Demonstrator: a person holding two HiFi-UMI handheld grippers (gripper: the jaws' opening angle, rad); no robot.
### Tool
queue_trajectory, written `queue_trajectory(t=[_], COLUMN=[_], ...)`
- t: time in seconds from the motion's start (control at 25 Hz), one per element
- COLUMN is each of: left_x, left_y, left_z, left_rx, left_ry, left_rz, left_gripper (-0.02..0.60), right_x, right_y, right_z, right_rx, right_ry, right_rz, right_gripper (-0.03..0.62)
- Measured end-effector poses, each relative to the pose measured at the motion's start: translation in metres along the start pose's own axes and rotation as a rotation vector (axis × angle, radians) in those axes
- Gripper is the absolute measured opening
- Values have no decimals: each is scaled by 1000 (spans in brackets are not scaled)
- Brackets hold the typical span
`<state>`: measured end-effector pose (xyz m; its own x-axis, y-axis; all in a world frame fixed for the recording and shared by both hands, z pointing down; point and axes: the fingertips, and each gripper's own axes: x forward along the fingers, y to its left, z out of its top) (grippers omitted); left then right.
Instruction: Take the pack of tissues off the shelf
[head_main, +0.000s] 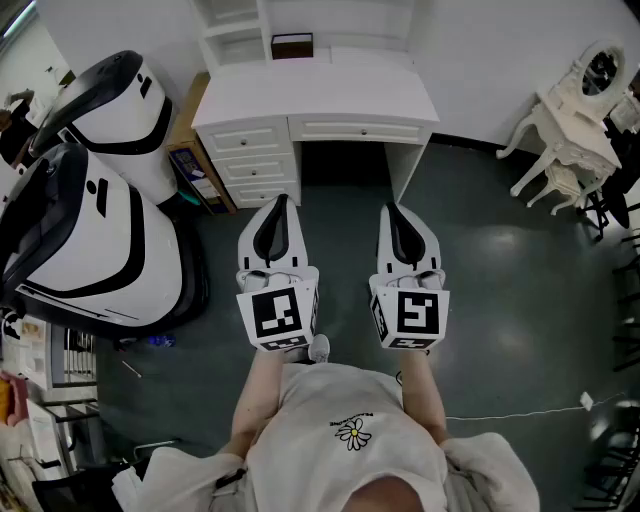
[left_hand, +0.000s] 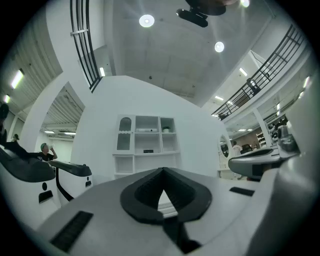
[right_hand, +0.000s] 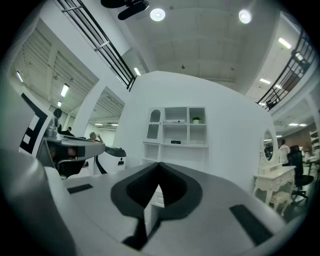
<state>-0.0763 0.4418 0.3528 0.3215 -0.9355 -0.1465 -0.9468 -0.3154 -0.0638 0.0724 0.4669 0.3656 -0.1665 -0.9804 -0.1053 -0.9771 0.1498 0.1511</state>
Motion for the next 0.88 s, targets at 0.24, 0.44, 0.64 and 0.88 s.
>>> queue_trajectory(t=[0.24, 0.44, 0.64, 0.88], left_x=[6, 19, 33, 50], left_y=[5, 12, 30, 53], left_z=[-7, -13, -21, -35], left_rx=[-9, -20, -23, -42], left_ry=[16, 30, 36, 39], left_rz=[5, 5, 12, 26], left_gripper=[0, 0, 0, 0], right_x=[6, 17, 38, 65], right_y=[-1, -5, 0, 5], right_z=[-5, -11, -11, -22], right_rx=[19, 48, 55, 41], right_ry=[15, 26, 4, 18], right_rz=[5, 3, -8, -9], right_gripper=[3, 2, 3, 3])
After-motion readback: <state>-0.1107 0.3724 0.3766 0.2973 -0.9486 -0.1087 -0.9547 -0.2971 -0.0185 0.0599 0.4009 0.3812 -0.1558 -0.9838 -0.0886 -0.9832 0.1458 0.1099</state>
